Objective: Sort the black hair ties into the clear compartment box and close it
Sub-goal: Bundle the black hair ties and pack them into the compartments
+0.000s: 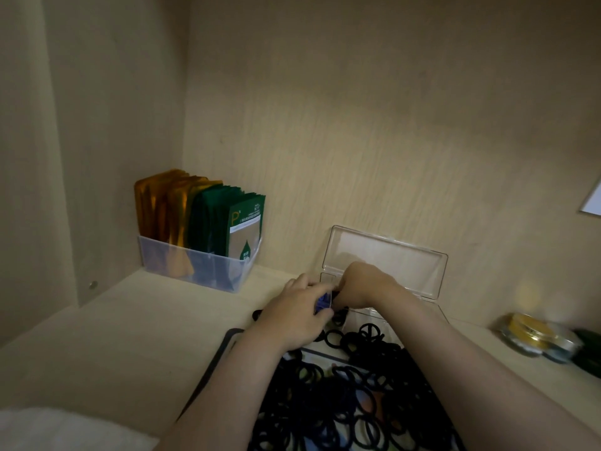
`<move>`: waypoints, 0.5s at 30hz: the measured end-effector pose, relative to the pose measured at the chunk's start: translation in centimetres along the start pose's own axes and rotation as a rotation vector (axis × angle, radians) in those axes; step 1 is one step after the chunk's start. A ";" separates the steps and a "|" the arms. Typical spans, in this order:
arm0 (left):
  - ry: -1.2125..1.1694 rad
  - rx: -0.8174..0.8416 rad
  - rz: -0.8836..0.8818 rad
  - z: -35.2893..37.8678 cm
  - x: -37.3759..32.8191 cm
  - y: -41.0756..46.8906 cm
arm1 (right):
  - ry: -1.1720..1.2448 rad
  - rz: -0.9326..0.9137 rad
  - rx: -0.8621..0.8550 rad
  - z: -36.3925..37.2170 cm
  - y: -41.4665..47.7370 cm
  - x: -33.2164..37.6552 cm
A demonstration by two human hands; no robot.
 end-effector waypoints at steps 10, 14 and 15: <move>-0.027 -0.009 -0.011 -0.1 -0.1 0.2 | 0.090 -0.275 -0.180 -2.2 -4.0 -0.6; -0.032 -0.013 -0.027 -1.1 0.0 0.0 | -0.085 -0.332 -0.115 0.1 -4.2 0.0; -0.023 -0.022 -0.029 -1.6 0.0 -0.1 | -0.090 -0.342 -0.111 0.2 -4.2 0.1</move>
Point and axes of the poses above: each hand's wrist, its own y-axis towards the middle knuckle, its own z-axis out of the palm, x = y × z, the point moved 8 cm from there along y, towards the middle knuckle, and after that the axes turned 3 degrees about y, right-handed, at the moved point
